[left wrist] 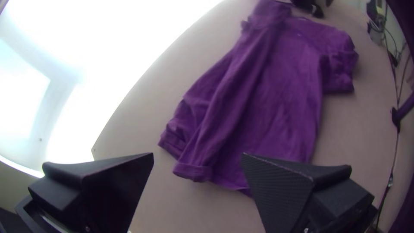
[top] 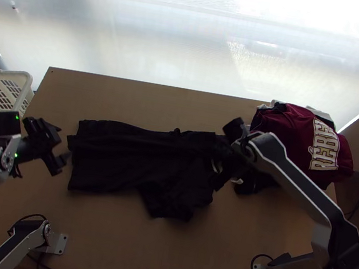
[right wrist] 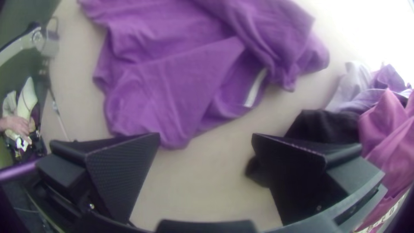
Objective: Fold the t-shirt
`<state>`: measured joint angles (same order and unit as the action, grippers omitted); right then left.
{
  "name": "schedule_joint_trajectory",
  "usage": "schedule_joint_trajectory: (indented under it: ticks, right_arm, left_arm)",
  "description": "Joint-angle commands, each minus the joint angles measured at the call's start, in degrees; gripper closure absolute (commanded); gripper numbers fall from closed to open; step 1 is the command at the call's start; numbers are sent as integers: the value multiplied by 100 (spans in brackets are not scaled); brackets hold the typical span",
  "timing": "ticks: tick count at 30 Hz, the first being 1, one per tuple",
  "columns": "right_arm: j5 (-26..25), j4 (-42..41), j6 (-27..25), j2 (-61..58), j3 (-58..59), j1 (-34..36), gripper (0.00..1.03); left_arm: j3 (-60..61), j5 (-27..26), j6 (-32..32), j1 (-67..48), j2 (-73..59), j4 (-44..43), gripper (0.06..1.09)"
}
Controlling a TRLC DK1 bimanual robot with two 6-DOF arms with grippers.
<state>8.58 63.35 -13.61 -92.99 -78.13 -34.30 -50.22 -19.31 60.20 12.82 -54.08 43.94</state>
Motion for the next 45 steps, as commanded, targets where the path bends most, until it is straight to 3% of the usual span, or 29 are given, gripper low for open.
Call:
schedule_joint_trajectory:
  ticks: [1, 8, 20, 34, 41, 45]
  right_arm:
    - [-462, -174, -274, 958, 1432, -1017, 5]
    - [-1034, -868, -274, 1600, 2504, -1562, 6]
    - [-1113, -1765, -125, 1811, 3014, -1799, 7]
    - [-1148, -2468, 209, 1758, 3023, -2045, 10]
    - [-1148, -2960, 244, 1609, 3067, -2115, 16]
    - [-1148, -3215, 218, 1538, 3163, -2107, 25]
  left_arm:
    - [1128, -20, 782, -790, 1620, 361, 11]
    - [1743, 129, 853, -1616, 2886, 897, 11]
    - [2438, 437, 1749, -2143, 3246, 1099, 12]
    - [2710, 604, 1855, -2003, 2552, 62, 12]
    - [2807, 621, 1793, -1950, 2209, -290, 12]
    - [2912, 639, 1793, -1950, 2209, -422, 12]
